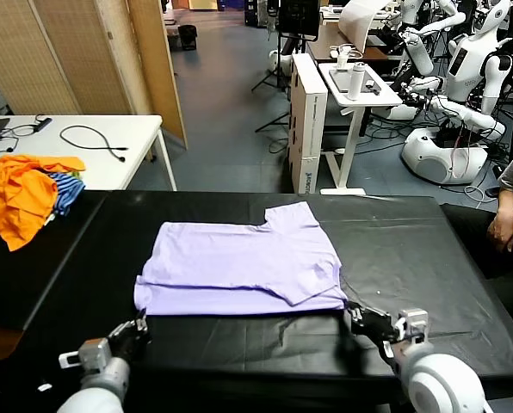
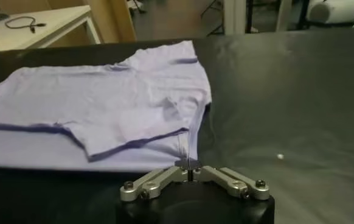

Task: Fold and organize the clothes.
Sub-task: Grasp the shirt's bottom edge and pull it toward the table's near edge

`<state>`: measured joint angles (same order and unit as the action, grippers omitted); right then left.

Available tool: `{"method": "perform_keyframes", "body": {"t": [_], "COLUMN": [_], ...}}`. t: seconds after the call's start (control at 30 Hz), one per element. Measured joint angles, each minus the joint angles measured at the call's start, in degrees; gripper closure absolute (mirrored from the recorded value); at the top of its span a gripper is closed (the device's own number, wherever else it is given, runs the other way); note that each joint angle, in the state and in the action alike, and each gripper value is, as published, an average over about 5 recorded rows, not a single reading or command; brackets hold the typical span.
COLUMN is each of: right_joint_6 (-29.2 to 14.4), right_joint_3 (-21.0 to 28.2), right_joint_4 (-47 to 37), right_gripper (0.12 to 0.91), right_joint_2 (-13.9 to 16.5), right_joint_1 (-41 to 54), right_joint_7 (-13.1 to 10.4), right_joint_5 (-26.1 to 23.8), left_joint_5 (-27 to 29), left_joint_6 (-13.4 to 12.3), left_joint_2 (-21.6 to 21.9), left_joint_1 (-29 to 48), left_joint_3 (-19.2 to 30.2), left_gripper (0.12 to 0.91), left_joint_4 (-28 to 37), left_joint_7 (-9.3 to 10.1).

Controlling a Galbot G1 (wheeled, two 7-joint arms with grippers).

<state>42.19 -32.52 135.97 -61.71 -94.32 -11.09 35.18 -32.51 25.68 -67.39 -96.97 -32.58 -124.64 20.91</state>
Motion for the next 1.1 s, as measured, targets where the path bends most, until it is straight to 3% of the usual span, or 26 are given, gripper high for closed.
{"method": "perform_keyframes", "body": {"t": [0.37,0.5,0.6,0.73,0.83,1.0,1.1], "right_joint_6": [0.0,0.0,0.0,0.0,0.0,0.0,0.0], "right_joint_3": [-0.3,-0.2,-0.2,-0.6,-1.3,-1.4,-0.5], "right_joint_4": [3.2,3.5,4.0,4.9,5.5,4.0,1.6], "right_gripper": [0.881,0.743,0.559,0.298,0.164,0.120,0.119], "right_joint_2": [-0.4,-0.1,0.1,0.1,0.4,1.4,2.2], "right_joint_1": [-7.1,-8.3,-9.0,-9.6,-8.8,-3.1,2.6], "right_joint_7": [0.6,1.5,1.7,1.8,1.4,0.2,-0.1], "right_joint_5": [-1.8,-3.1,-3.5,-3.0,-0.5,4.0,6.3], "left_joint_5": [-1.0,-1.3,-1.8,-3.0,-3.3,-4.7,-5.9], "left_joint_6": [1.1,1.3,1.5,2.3,2.9,3.1,4.2], "left_joint_2": [2.2,2.1,2.1,2.2,2.2,2.9,3.9], "left_joint_1": [-8.8,-9.9,-10.7,-11.6,-12.1,-11.1,-8.9], "left_joint_3": [-3.1,-3.4,-3.6,-4.0,-4.6,-6.4,-7.5], "left_gripper": [0.883,0.874,0.772,0.517,0.347,0.146,0.126], "left_joint_4": [-5.7,-6.6,-7.2,-8.1,-8.9,-9.5,-9.2], "left_joint_7": [0.34,0.86,0.98,1.56,1.64,0.04,-1.92]}}
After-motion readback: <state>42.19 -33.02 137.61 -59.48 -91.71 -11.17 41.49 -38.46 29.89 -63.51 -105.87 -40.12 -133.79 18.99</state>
